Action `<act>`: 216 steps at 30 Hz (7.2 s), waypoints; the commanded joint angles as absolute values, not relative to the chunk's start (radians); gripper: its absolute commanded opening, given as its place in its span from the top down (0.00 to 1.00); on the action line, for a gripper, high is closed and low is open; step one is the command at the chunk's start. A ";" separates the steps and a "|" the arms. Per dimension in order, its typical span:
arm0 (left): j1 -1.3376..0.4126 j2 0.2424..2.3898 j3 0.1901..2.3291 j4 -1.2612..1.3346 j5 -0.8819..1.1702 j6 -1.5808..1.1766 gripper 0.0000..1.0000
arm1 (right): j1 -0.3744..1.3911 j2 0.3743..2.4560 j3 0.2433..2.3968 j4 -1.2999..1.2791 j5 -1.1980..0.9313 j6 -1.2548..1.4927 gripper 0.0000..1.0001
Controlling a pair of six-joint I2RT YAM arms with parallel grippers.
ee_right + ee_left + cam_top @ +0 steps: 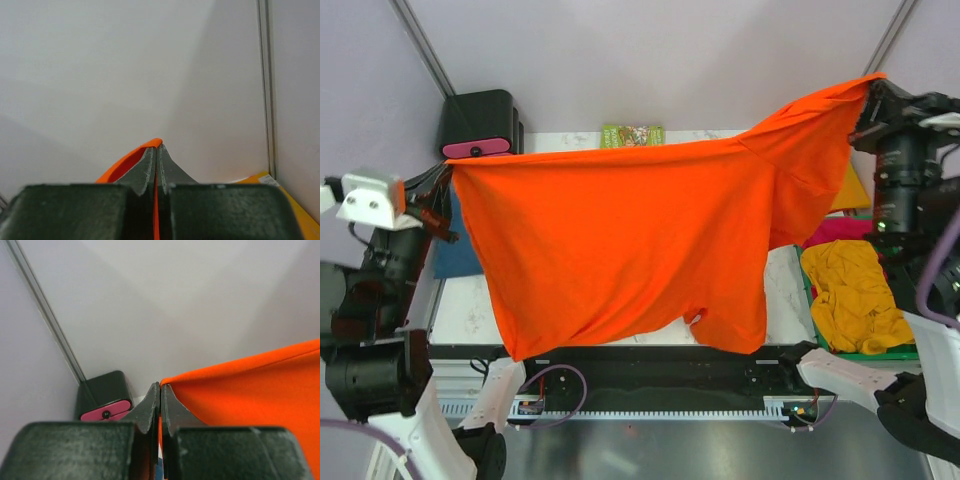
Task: Fold and stack the t-shirts
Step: Flatten out the tshirt, then fold the flattened tshirt in 1/3 of the way
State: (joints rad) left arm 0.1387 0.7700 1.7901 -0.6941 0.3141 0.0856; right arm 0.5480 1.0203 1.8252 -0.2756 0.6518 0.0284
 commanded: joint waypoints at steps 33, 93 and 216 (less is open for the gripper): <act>0.137 0.923 2.067 -0.687 0.244 0.069 0.98 | 0.759 1.285 2.302 -0.362 0.790 -0.115 1.00; 0.032 2.042 1.606 -0.132 0.156 0.167 0.98 | 0.311 2.390 2.171 -0.201 0.551 0.281 1.00; 0.081 1.723 1.052 -0.236 0.107 0.321 0.94 | 0.561 1.528 0.891 -0.319 0.730 0.664 1.00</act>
